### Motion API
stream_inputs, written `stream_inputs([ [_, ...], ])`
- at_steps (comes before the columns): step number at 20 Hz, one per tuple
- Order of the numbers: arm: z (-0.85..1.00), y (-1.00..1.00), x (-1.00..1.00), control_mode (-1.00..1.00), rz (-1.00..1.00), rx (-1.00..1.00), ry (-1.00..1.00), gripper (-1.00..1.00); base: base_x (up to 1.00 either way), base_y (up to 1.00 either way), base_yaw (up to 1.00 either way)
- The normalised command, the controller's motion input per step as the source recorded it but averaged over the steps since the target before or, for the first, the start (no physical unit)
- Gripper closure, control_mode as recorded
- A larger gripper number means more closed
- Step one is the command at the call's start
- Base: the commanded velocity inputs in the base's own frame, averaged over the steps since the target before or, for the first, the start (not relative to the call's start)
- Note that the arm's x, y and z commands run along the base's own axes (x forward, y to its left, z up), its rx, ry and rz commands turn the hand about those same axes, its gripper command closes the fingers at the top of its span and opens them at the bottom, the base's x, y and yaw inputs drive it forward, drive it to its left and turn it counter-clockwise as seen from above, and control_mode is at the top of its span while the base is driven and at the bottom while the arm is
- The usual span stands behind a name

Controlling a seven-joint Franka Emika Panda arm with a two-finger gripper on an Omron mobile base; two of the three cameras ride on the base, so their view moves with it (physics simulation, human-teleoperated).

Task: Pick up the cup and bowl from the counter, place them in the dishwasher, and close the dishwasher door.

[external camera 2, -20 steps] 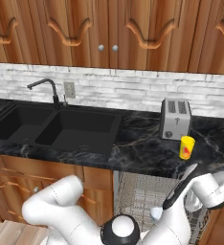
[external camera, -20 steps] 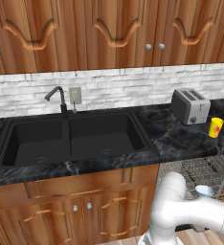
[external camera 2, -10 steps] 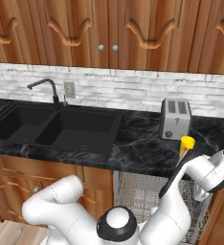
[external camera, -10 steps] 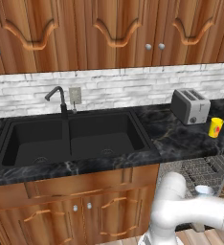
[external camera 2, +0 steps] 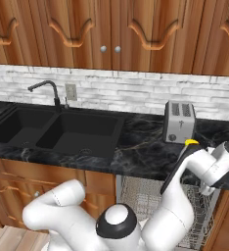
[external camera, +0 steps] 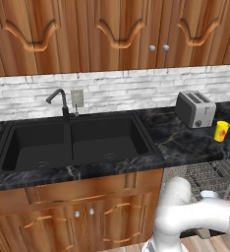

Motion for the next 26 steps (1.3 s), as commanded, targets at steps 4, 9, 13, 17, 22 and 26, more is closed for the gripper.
stream_inputs([
  [4, 0.48, -0.19, 0.3, -1.0, 0.02, 0.0, -0.01, -1.0, 0.0, 0.0, 0.0],
  [9, 0.2, -0.07, 0.38, -1.0, 0.02, -0.01, 0.0, -1.0, 0.0, 0.0, 0.0],
  [13, 0.11, -0.08, 0.36, -1.0, 0.01, 0.0, 0.0, -1.0, 0.0, 0.0, 0.0],
  [17, 0.16, -0.13, 0.35, -1.0, 0.0, 0.0, -0.02, -1.0, 0.0, 0.0, 0.0],
  [22, 0.12, -0.06, 0.28, -1.0, 0.01, 0.0, -0.03, -1.0, 0.0, 0.0, 0.0],
  [26, 0.0, 0.0, 0.19, -1.0, 0.01, 0.0, -0.05, -1.0, 0.0, 0.0, 0.0],
])
